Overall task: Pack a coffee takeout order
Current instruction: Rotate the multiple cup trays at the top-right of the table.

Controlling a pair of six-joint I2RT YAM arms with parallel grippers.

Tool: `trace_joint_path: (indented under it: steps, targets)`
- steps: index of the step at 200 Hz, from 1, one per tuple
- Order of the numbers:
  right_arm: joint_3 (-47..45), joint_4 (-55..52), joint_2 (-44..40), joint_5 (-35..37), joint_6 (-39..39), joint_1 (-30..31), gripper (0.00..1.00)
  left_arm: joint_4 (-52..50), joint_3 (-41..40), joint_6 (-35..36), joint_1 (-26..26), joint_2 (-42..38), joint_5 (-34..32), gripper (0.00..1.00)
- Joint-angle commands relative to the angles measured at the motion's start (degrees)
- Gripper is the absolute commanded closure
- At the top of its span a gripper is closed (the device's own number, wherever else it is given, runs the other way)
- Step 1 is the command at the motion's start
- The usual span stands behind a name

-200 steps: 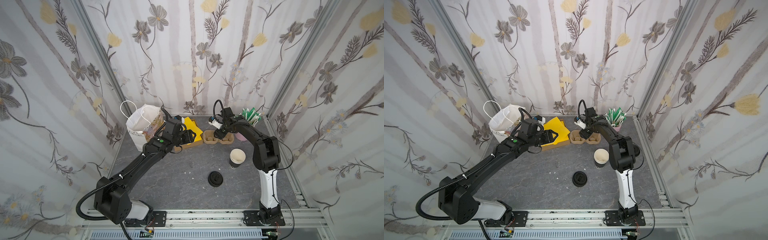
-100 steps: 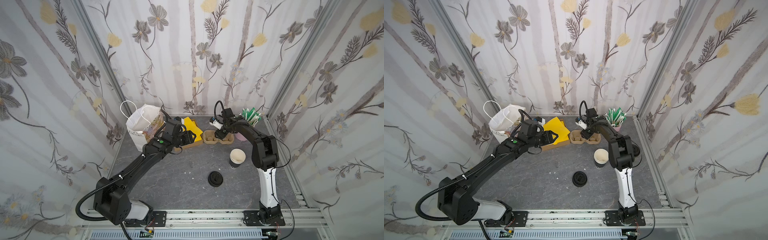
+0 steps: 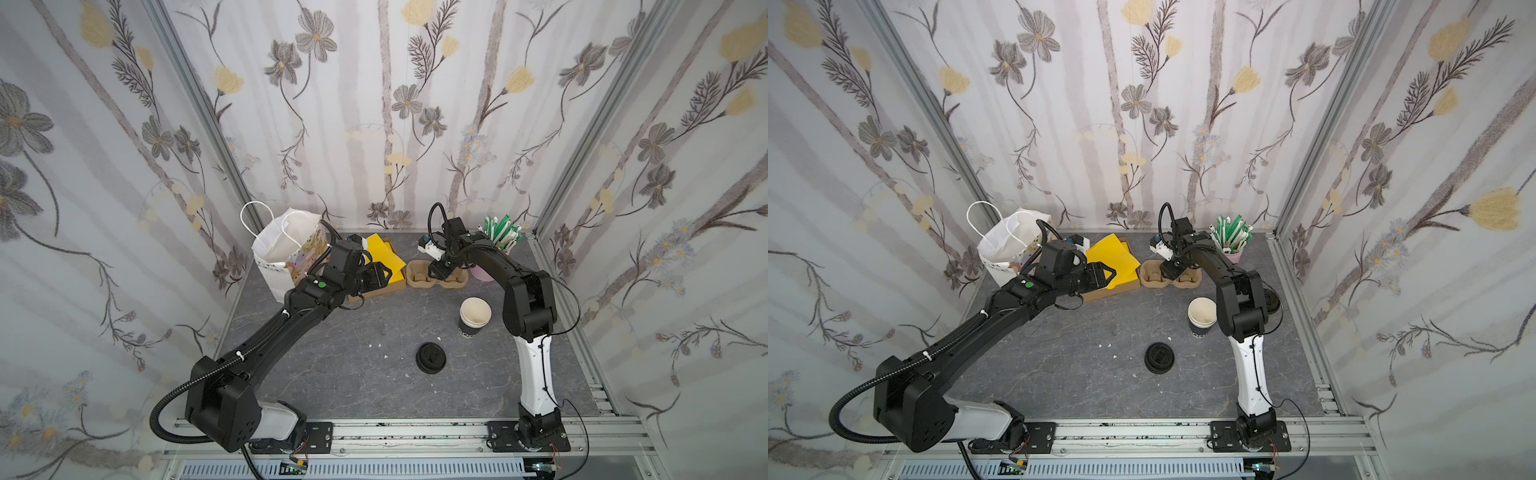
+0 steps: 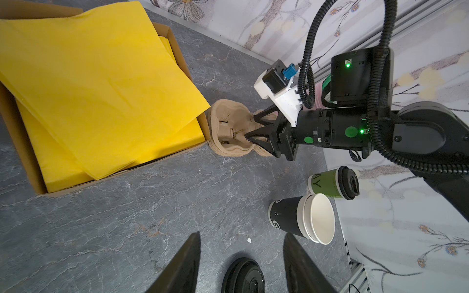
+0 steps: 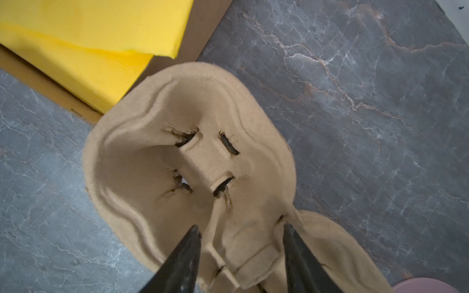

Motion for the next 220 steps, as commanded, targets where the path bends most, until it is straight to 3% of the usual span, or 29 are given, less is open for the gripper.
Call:
trace_joint_path:
  steps: [1,48,144,220]
  targets:
    - [0.4,-1.1,-0.2,-2.2,-0.1,0.0,0.48,0.6,-0.3,-0.3,0.0,-0.5,-0.1,0.45]
    - [0.1,-2.8,-0.9,-2.3,-0.4,-0.2,0.53,0.6,-0.6,0.0,0.0,-0.8,0.0,0.45]
    - [-0.4,-3.7,-1.0,0.7,-1.2,-1.0,0.49,0.6,-0.7,0.7,0.0,-1.0,0.0,0.45]
    - [-1.2,-3.7,-1.3,0.6,-1.4,-0.4,0.53,0.6,-1.6,0.3,0.0,-1.9,-0.7,0.45]
